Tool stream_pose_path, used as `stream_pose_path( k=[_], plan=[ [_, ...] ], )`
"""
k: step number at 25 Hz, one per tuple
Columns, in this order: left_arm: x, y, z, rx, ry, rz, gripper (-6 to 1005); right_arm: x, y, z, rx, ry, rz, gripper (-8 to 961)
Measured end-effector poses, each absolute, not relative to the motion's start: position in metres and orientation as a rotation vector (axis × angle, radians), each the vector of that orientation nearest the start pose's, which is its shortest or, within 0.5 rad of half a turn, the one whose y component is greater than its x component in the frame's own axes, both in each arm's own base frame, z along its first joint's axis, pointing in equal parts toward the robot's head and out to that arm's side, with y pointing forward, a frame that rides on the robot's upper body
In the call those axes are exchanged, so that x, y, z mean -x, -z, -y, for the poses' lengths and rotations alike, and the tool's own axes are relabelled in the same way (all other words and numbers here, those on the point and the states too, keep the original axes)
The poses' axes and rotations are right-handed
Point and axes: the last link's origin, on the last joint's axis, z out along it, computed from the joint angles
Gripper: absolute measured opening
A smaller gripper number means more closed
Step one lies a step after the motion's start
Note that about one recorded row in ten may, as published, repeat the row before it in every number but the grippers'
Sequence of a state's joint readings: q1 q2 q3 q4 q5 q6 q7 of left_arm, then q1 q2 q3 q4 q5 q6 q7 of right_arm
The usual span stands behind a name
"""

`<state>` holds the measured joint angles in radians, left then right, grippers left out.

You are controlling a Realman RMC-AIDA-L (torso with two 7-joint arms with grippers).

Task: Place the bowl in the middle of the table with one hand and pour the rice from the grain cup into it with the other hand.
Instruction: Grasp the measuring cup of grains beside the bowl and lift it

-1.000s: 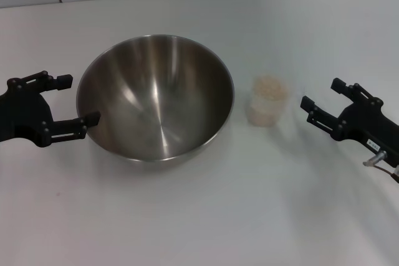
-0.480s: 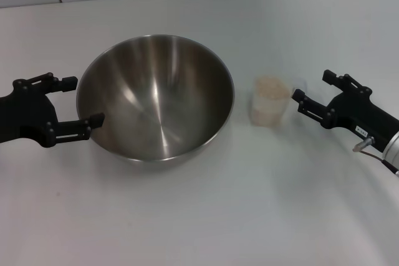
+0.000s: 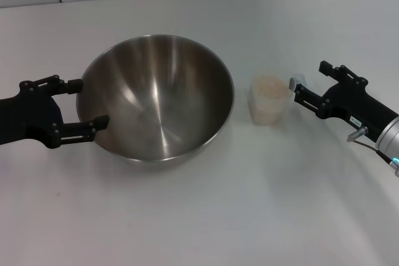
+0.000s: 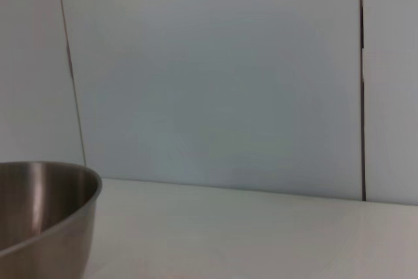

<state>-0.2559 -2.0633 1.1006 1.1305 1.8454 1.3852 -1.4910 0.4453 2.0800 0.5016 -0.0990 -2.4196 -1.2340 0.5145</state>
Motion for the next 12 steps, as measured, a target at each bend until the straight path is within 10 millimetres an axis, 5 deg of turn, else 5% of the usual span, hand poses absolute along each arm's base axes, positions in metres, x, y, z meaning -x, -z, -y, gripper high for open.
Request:
stream_pose_path(
  k=[7,12],
  plan=[
    [0.258,-0.028,-0.314,2.669,0.405,0.374,864,-0.348,0.041,-0.3,2.006,-0.632,-0.646,774],
    [0.256,-0.029,-0.313,2.679,0.409,0.365,864,-0.341,0.049,-0.301,2.024,-0.617,-0.578,581]
  ],
)
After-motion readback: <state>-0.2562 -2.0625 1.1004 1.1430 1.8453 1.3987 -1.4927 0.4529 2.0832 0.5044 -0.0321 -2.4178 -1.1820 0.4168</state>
